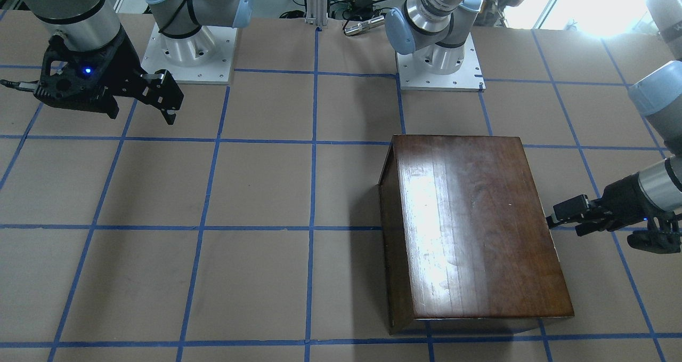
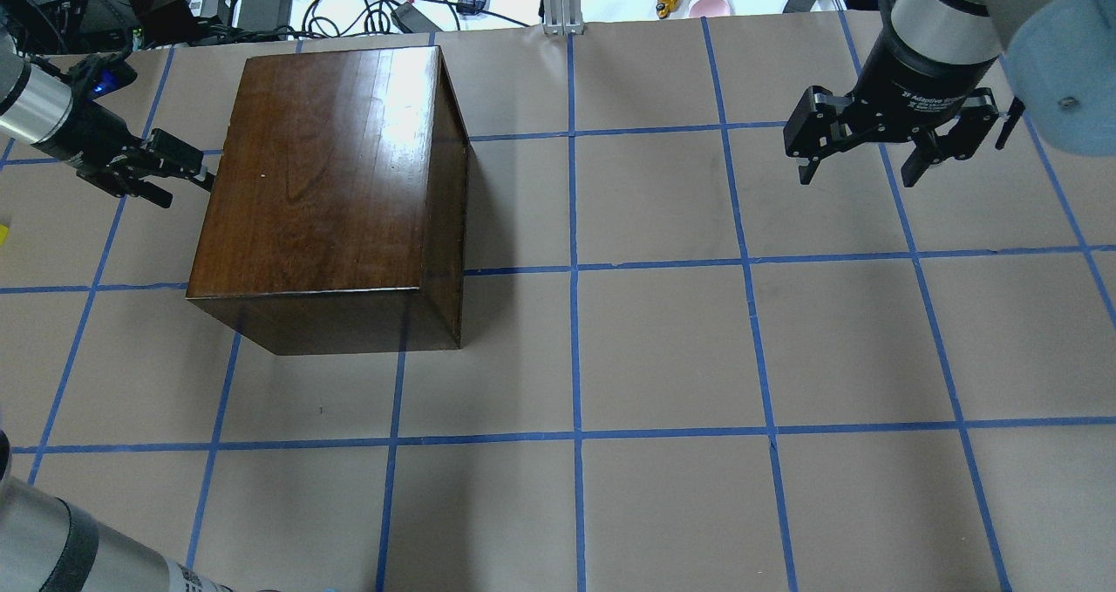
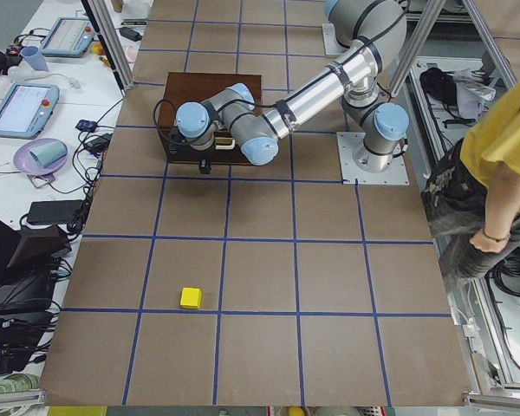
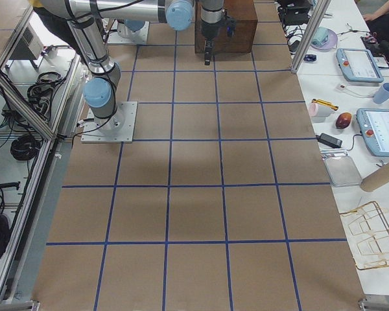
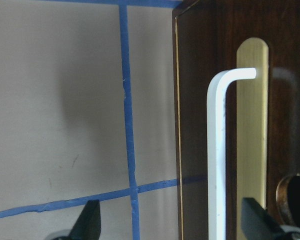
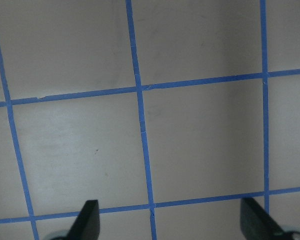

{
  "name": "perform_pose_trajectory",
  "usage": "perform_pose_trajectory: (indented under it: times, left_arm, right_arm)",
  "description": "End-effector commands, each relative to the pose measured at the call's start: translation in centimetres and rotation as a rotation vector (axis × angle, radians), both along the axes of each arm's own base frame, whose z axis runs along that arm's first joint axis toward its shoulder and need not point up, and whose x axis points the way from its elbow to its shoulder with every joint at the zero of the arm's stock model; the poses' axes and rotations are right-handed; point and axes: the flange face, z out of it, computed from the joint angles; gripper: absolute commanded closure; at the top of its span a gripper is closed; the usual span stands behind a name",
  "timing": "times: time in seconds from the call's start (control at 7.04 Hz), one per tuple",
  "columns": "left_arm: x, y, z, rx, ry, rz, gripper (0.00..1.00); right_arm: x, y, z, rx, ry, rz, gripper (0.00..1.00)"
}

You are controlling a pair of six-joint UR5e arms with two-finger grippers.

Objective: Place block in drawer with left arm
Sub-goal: 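Hook the left gripper onto the white drawer handle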

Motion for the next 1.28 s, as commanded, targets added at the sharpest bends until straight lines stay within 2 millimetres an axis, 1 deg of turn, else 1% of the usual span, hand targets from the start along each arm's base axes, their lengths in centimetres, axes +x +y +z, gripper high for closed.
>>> perform_pose_trajectory:
  times: [0.0, 0.71, 1.14]
  left_arm:
    - [0.07, -0.21, -1.59, 0.023, 0.017, 0.005, 0.00]
    - [0.11, -0.18, -2.37, 0.035, 0.020, 0.001, 0.00]
    - [0.30, -0.40, -1.92, 0.025, 0.009, -0.008, 0.00]
  right_arm:
    - [0.00, 0.00, 0.00, 0.000, 0.000, 0.000, 0.00]
    - [0.00, 0.00, 0.00, 0.000, 0.000, 0.000, 0.00]
    - [0.00, 0.00, 0.00, 0.000, 0.000, 0.000, 0.00]
